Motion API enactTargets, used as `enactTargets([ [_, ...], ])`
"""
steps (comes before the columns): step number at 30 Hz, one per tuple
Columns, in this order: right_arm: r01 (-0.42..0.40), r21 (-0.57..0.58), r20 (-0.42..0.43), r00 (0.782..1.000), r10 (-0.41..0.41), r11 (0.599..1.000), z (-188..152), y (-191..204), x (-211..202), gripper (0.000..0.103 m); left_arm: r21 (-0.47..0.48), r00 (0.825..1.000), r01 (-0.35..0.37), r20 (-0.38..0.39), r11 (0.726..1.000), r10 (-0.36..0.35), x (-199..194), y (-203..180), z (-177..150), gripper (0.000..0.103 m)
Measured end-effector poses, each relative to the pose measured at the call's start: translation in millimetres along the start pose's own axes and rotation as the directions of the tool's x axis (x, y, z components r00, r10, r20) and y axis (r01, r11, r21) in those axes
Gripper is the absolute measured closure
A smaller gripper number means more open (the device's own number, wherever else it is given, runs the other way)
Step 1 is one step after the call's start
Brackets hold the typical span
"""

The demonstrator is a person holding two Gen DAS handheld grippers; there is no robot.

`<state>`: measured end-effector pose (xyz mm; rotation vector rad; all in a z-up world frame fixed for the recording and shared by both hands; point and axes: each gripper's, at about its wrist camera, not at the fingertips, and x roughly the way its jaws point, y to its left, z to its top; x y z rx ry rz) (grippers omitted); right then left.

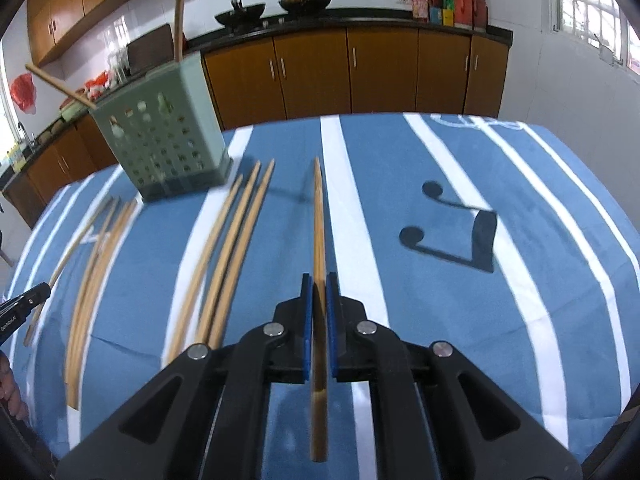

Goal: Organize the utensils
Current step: 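Lift both held chopsticks upright and carry them above the green holder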

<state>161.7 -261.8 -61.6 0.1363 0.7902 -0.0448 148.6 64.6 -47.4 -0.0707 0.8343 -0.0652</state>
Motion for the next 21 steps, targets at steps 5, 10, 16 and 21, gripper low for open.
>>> enactTargets([
  [5, -0.012, 0.014, 0.045, 0.999, 0.011, 1.000, 8.0, -1.4, -13.4, 0.095, 0.002, 0.999, 0.004, 0.050, 1.000, -0.004, -16.3, -2.2, 8.4, 0.096],
  [10, -0.015, 0.014, 0.087, 0.996, 0.014, 1.000, 14.3, -1.1, -24.3, 0.095, -0.002, 0.996, 0.009, 0.087, 1.000, -0.009, -27.0, -2.3, 16.3, 0.096],
  [16, -0.011, 0.005, 0.152, 0.988, 0.010, 1.000, 22.9, 0.4, -40.0, 0.095, -0.007, 0.990, 0.013, 0.141, 1.000, -0.011, -42.1, -2.5, 26.9, 0.096],
  [21, -0.017, 0.003, 0.197, 0.980, 0.016, 1.000, 30.2, 1.1, -51.0, 0.095, -0.007, 0.983, 0.012, 0.185, 1.000, -0.011, -53.7, -3.9, 35.8, 0.096],
])
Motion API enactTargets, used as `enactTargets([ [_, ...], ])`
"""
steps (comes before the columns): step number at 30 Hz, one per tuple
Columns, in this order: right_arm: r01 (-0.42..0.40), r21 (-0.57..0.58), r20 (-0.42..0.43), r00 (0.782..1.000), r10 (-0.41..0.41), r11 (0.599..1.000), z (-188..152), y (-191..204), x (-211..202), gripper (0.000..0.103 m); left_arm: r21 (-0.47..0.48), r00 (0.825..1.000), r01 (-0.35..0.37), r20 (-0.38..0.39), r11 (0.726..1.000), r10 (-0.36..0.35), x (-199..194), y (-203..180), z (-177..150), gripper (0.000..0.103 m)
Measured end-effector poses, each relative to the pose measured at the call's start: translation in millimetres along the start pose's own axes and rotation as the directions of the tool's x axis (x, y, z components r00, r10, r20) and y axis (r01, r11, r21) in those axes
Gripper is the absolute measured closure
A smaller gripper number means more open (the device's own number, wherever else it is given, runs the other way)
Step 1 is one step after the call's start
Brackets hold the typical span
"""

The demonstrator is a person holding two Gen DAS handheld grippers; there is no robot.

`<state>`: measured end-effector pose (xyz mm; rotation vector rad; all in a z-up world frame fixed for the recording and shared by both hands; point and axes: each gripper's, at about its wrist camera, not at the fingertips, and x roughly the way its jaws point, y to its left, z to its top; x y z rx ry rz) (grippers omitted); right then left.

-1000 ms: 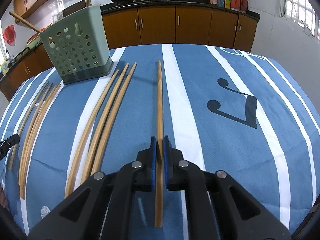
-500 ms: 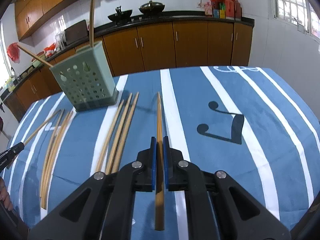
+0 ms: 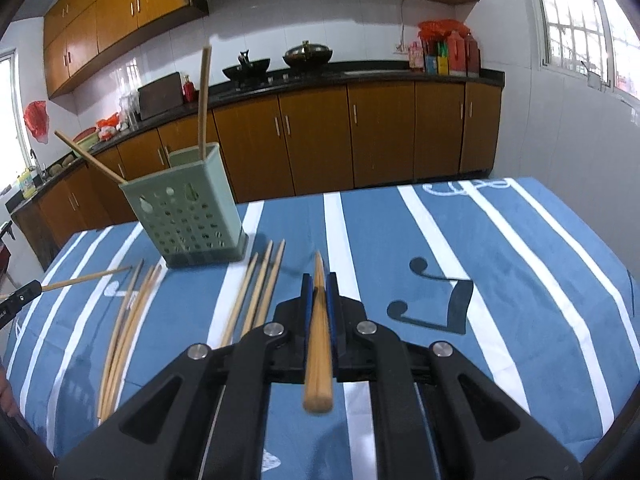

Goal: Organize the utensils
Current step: 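Lift both held chopsticks upright and carry them above the green holder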

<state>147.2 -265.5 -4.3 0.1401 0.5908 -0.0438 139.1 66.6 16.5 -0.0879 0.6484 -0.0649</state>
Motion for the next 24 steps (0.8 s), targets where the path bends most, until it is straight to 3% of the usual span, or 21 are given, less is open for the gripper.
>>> enactTargets([
  [13, -0.027, 0.004, 0.107, 0.994, 0.026, 1.000, 30.3, 4.3, -20.1, 0.095, 0.025, 0.994, -0.013, 0.111, 1.000, 0.010, -22.5, -5.0, 36.4, 0.096],
  [18, -0.101, -0.007, 0.143, 0.985, 0.101, 0.995, 56.3, 12.0, -36.5, 0.095, 0.068, 0.989, 0.000, 0.150, 0.998, -0.011, -37.6, -16.0, 51.6, 0.096],
  [24, -0.237, -0.019, 0.201, 0.951, 0.236, 0.971, 96.7, 22.2, -73.3, 0.095, 0.114, 0.975, 0.061, 0.207, 0.992, -0.084, -64.7, -33.7, 79.5, 0.096],
])
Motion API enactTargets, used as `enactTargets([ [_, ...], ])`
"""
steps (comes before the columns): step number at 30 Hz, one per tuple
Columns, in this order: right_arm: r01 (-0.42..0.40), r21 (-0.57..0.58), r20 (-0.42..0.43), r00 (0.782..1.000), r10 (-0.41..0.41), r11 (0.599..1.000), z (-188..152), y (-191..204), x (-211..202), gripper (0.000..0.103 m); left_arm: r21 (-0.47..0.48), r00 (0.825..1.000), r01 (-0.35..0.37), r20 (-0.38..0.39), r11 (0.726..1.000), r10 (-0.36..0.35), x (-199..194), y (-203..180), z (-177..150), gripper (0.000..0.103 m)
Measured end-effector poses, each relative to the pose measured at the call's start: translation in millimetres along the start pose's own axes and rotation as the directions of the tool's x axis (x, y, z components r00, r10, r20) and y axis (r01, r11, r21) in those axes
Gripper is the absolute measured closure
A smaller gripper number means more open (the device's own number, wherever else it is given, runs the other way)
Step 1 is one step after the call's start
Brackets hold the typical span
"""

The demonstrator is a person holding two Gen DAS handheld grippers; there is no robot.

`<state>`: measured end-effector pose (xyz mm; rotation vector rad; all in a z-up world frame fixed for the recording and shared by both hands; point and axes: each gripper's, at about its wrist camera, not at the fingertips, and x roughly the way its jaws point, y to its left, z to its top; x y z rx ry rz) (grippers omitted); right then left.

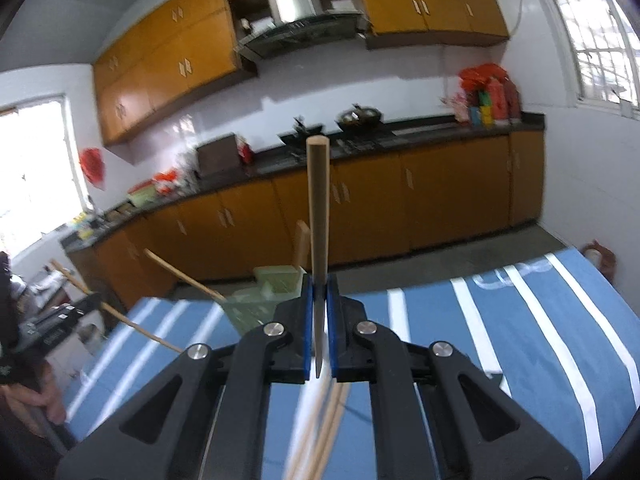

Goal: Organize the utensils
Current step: 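Lift both held chopsticks upright and carry them above the green holder, then open both tools to release the chopsticks into the green holder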

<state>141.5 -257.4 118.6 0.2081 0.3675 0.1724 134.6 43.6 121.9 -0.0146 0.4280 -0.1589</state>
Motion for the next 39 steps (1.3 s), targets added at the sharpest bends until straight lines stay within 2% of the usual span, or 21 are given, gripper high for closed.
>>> enactTargets([
  [4, -0.071, -0.006, 0.063, 0.995, 0.071, 0.997, 27.8, 17.0, -11.3, 0.095, 0.017, 0.998, 0.059, 0.033, 0.998, -0.059, -9.7, -14.4, 21.9, 0.096],
  [7, -0.078, -0.018, 0.106, 0.991, 0.079, 0.997, 41.8, 28.8, -11.0, 0.095, 0.016, 0.993, 0.097, 0.066, 0.995, -0.098, -14.0, -24.2, 38.4, 0.096],
  [13, -0.045, -0.066, 0.164, 0.985, 0.055, 0.997, 55.1, 50.9, 11.7, 0.095, -0.046, 0.984, 0.097, 0.158, 0.994, -0.088, -4.5, -27.1, 62.1, 0.096],
  [20, -0.006, -0.096, 0.125, 0.992, 0.018, 0.995, 51.7, 57.9, 53.5, 0.095, -0.098, 0.972, 0.074, 0.229, 0.992, -0.050, 26.9, -29.9, 67.1, 0.096],
  [24, 0.005, -0.083, 0.088, 0.996, 0.002, 0.997, 46.6, 54.5, 74.7, 0.095, -0.087, 0.974, 0.051, 0.223, 0.995, -0.030, 48.8, -35.7, 60.9, 0.096],
  [28, 0.015, -0.085, 0.057, 0.998, -0.011, 0.996, 40.4, 52.2, 89.1, 0.095, -0.087, 0.985, 0.053, 0.169, 0.995, -0.037, 68.5, -38.5, 50.0, 0.096],
  [39, 0.021, -0.062, -0.005, 1.000, -0.022, 0.998, 29.7, 45.3, 113.1, 0.095, -0.104, 0.995, 0.062, 0.089, 0.993, -0.053, 90.1, -35.0, 37.4, 0.096],
])
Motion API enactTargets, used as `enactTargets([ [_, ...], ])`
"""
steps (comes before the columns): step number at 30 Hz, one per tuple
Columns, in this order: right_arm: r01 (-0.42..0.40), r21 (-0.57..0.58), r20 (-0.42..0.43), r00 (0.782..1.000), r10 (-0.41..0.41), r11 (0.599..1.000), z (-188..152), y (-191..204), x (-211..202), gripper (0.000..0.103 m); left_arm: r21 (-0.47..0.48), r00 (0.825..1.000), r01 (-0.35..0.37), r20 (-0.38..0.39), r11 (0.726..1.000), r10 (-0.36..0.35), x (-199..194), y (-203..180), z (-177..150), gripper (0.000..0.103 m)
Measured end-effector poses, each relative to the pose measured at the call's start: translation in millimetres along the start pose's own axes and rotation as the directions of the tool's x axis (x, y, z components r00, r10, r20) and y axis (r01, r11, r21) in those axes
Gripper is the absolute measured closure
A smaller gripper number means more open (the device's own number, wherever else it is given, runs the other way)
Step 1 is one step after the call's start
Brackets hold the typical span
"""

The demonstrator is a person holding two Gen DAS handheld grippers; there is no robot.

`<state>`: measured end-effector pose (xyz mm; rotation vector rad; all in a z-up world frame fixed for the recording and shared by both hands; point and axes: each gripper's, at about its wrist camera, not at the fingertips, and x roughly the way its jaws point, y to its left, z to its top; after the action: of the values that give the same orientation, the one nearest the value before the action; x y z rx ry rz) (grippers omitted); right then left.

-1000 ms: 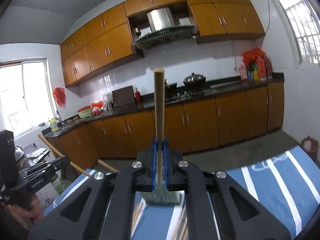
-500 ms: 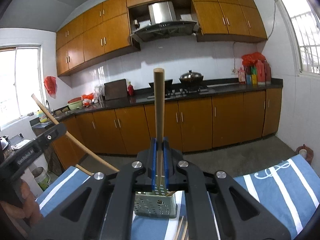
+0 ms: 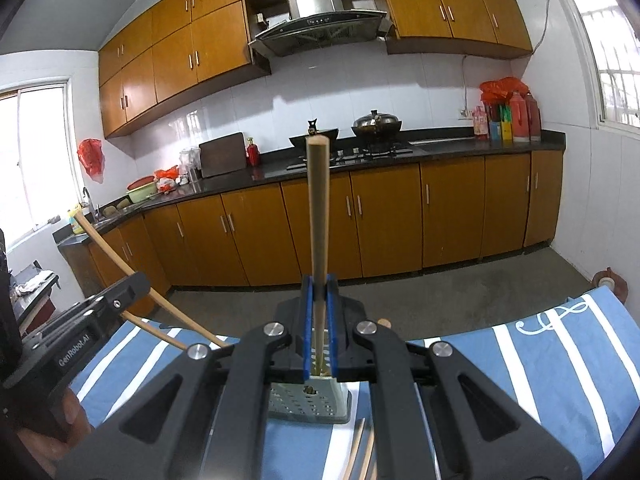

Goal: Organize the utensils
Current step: 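Open both tools to release the chopsticks into the green holder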

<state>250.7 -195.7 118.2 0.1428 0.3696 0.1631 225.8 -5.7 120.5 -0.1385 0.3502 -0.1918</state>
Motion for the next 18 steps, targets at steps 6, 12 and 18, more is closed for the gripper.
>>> enactTargets([
  [6, 0.007, 0.012, 0.012, 1.000, -0.007, 1.000, 1.0, -2.6, -8.6, 0.074, -0.015, 1.000, -0.009, -0.013, 1.000, 0.009, -2.8, 5.2, 3.8, 0.082],
  [12, 0.012, 0.011, 0.064, 0.998, -0.013, 1.000, 6.9, -8.4, -34.4, 0.071, -0.034, 0.999, -0.022, 0.033, 0.999, 0.023, -20.6, 9.4, 14.7, 0.064],
  [18, 0.043, 0.006, 0.104, 0.994, -0.044, 0.999, -1.4, -20.2, -71.9, 0.063, -0.024, 0.997, -0.042, 0.057, 0.999, 0.043, -45.8, 12.9, 17.2, 0.064],
])
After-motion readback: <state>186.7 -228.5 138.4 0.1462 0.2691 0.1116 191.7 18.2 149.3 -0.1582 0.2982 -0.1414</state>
